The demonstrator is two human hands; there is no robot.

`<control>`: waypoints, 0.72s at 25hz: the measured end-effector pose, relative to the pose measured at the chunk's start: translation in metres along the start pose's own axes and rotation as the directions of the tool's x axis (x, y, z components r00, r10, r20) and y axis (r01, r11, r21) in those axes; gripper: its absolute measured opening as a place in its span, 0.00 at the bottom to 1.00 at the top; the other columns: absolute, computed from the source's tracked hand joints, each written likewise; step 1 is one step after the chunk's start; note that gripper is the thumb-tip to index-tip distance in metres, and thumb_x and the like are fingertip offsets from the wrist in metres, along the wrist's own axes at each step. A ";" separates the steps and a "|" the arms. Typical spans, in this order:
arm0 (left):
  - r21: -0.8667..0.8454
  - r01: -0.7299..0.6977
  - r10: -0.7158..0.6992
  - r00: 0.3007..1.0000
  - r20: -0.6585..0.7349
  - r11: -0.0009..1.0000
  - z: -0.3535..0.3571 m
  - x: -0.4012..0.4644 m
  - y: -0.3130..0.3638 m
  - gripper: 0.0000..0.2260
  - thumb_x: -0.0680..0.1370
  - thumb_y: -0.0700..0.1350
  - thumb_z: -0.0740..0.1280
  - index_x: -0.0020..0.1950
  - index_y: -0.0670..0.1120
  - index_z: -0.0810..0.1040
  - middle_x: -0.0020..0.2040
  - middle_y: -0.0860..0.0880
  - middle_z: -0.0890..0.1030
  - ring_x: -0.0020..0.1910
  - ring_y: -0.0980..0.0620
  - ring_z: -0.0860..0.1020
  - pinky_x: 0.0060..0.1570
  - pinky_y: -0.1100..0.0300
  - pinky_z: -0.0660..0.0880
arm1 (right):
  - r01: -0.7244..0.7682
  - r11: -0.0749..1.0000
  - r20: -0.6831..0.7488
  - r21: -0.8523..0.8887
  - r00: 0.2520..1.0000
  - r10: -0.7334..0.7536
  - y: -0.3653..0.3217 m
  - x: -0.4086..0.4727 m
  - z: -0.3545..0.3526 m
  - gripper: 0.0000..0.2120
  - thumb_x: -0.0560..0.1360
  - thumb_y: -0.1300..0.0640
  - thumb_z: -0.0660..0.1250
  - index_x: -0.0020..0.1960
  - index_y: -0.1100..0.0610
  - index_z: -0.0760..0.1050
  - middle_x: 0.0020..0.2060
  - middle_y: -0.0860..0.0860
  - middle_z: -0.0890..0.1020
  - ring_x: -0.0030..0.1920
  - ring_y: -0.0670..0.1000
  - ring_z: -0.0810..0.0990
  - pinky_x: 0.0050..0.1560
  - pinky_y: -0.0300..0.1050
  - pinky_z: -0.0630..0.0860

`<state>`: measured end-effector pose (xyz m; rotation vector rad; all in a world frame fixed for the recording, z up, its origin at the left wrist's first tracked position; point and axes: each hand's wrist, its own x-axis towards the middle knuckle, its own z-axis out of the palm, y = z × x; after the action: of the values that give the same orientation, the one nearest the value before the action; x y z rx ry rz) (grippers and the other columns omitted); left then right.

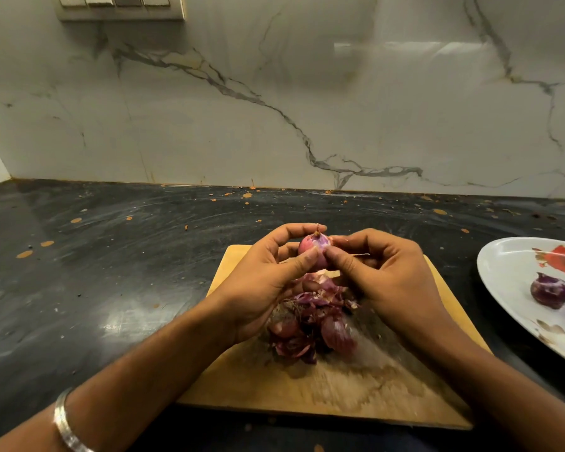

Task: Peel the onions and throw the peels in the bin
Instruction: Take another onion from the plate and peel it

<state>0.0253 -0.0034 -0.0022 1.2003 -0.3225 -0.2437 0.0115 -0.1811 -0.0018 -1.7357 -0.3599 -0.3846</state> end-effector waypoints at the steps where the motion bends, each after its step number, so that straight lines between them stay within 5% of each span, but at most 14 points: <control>1: 0.005 -0.003 0.003 1.000 -0.003 1.000 0.000 0.000 0.000 0.18 0.72 0.40 0.70 0.62 0.44 0.79 0.61 0.35 0.80 0.50 0.49 0.83 0.43 0.61 0.81 | 0.019 1.000 0.001 0.002 1.000 -0.019 0.000 0.000 -0.001 0.05 0.74 0.59 0.73 0.49 0.56 0.85 0.42 0.48 0.88 0.42 0.48 0.87 0.40 0.41 0.83; 11: 0.082 -0.041 0.040 0.999 0.016 0.996 0.004 -0.004 0.001 0.18 0.71 0.39 0.70 0.61 0.44 0.79 0.59 0.34 0.80 0.53 0.45 0.81 0.53 0.57 0.81 | 0.109 0.976 -0.078 -0.191 0.989 -0.126 0.001 -0.001 -0.004 0.04 0.73 0.62 0.75 0.43 0.54 0.85 0.33 0.46 0.85 0.32 0.44 0.83 0.32 0.40 0.78; 16: 0.035 -0.006 0.003 0.997 0.081 0.999 0.006 -0.003 0.001 0.18 0.77 0.39 0.65 0.67 0.44 0.76 0.61 0.39 0.81 0.57 0.44 0.81 0.58 0.52 0.79 | 0.059 0.994 -0.141 -0.090 0.987 -0.072 0.002 0.001 -0.007 0.06 0.73 0.64 0.75 0.41 0.54 0.81 0.30 0.52 0.84 0.30 0.56 0.84 0.31 0.57 0.82; 18: -0.003 0.022 -0.022 0.998 0.057 1.000 0.007 -0.002 0.001 0.15 0.80 0.39 0.62 0.67 0.42 0.76 0.62 0.39 0.81 0.57 0.46 0.81 0.58 0.52 0.80 | 0.062 0.994 -0.141 -0.093 0.987 -0.075 0.003 0.001 -0.006 0.06 0.73 0.64 0.74 0.41 0.54 0.81 0.29 0.51 0.83 0.30 0.55 0.83 0.31 0.56 0.82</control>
<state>0.0207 -0.0082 0.0007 1.1949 -0.3585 -0.2984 0.0140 -0.1876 -0.0029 -1.7727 -0.3018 -0.5806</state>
